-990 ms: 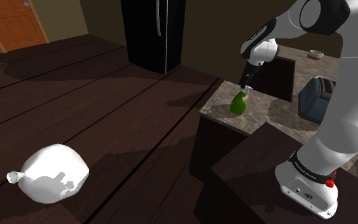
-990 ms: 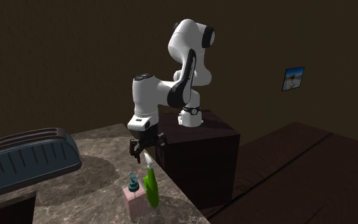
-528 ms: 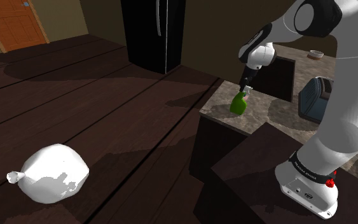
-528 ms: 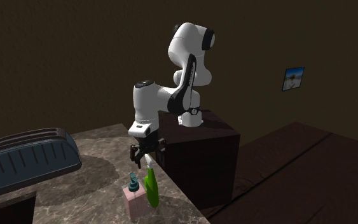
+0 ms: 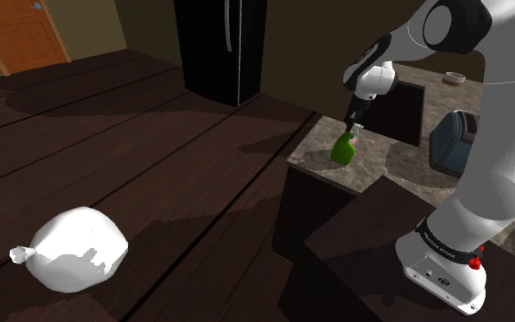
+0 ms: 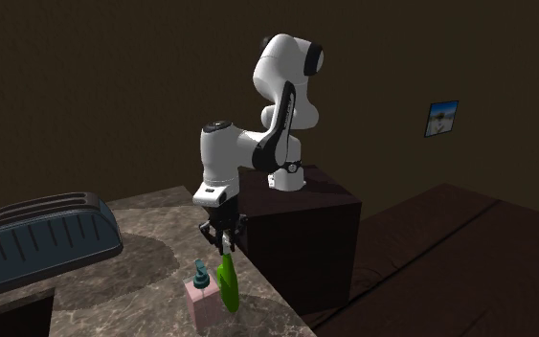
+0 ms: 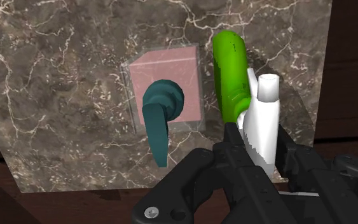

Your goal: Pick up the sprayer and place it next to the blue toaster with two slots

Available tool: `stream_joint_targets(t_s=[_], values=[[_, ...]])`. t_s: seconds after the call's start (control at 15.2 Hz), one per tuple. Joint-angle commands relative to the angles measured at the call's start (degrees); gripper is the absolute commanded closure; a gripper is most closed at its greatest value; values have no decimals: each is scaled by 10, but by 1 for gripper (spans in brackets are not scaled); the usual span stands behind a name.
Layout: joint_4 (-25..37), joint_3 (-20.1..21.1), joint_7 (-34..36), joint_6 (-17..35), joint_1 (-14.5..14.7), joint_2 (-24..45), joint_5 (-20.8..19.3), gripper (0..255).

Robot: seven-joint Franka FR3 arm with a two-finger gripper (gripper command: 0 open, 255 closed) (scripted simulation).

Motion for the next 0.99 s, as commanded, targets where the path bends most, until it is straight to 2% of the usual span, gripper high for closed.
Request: stream_joint_targets(t_s=[0.0,0.33,0.92], values=[[0,0,0,0,0,0,0,255],[0,0,0,0,0,0,0,255],[1,-24,24,-49,18,-51,-35,255]])
